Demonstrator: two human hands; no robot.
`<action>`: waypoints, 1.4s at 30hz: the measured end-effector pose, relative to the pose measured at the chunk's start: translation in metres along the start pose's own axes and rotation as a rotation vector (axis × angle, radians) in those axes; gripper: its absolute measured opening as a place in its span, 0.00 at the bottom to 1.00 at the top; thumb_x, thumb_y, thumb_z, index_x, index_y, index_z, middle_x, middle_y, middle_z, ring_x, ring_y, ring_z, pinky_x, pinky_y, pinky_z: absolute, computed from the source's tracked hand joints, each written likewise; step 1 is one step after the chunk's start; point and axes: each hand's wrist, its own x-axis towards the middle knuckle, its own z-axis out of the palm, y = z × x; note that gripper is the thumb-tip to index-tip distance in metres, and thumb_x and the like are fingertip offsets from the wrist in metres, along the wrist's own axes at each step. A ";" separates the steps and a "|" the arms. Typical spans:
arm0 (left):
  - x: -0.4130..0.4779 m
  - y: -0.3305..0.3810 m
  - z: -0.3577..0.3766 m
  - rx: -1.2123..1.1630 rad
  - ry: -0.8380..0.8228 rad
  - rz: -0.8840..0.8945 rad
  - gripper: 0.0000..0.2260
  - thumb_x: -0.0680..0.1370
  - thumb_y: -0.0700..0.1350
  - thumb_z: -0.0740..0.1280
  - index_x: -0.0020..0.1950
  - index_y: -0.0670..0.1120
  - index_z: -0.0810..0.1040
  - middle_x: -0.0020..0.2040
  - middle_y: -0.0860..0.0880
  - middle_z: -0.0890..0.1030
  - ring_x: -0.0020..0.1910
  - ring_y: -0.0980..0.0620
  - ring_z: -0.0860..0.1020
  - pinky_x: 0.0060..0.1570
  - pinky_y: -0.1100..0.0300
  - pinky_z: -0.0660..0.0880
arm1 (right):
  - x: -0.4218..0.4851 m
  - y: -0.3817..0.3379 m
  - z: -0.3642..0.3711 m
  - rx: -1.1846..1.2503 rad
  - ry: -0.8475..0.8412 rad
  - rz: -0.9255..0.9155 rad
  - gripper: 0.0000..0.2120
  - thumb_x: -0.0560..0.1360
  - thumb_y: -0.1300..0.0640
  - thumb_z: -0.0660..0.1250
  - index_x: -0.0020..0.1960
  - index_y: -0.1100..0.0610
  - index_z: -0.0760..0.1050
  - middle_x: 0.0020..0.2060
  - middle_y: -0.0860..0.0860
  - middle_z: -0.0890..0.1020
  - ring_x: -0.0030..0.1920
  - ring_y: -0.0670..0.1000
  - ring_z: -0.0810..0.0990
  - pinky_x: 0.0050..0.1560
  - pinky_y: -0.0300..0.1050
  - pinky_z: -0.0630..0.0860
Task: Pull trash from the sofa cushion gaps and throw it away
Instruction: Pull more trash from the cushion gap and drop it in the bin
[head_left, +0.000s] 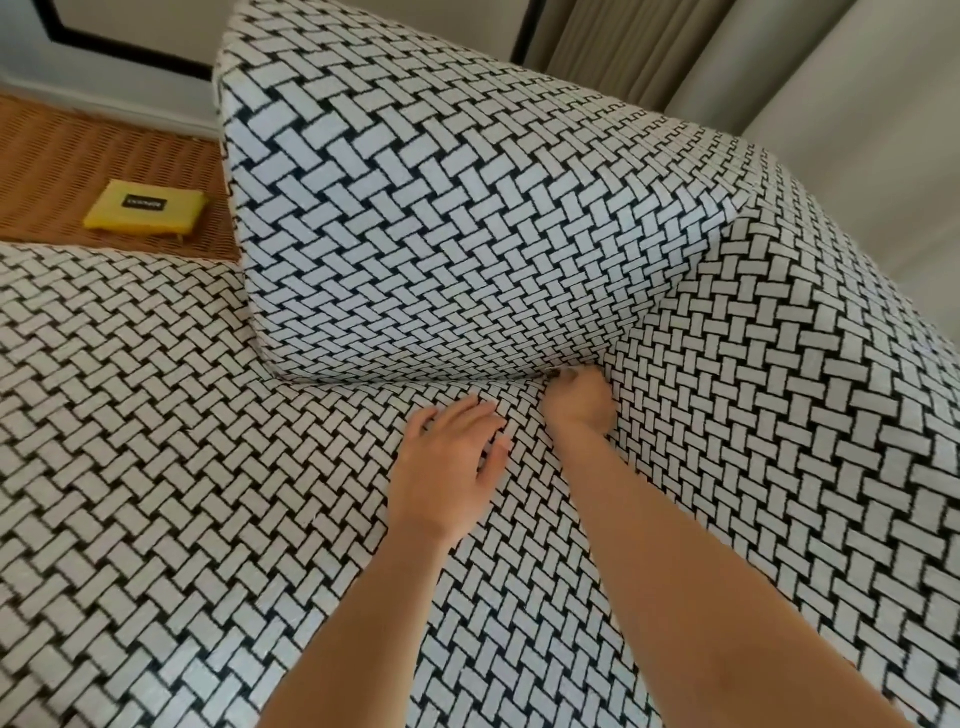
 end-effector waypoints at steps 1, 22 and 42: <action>0.001 0.000 0.000 -0.009 0.007 -0.003 0.26 0.77 0.59 0.42 0.66 0.54 0.72 0.67 0.58 0.72 0.69 0.61 0.64 0.71 0.55 0.56 | -0.003 0.003 -0.001 0.055 0.005 -0.035 0.12 0.79 0.55 0.55 0.54 0.60 0.73 0.46 0.56 0.81 0.41 0.55 0.78 0.38 0.42 0.69; -0.003 0.003 0.000 -0.081 0.192 -0.032 0.12 0.80 0.48 0.52 0.48 0.47 0.74 0.40 0.54 0.76 0.40 0.54 0.75 0.48 0.56 0.74 | -0.101 0.040 -0.040 0.885 -0.535 -0.306 0.10 0.78 0.62 0.59 0.55 0.57 0.77 0.45 0.51 0.83 0.47 0.44 0.81 0.48 0.32 0.75; -0.001 0.001 0.002 -0.045 0.239 -0.091 0.10 0.78 0.47 0.55 0.43 0.48 0.74 0.33 0.56 0.72 0.33 0.56 0.71 0.43 0.59 0.71 | -0.017 0.050 -0.037 0.013 -0.160 0.018 0.10 0.78 0.57 0.59 0.51 0.60 0.78 0.31 0.49 0.73 0.27 0.45 0.67 0.24 0.36 0.59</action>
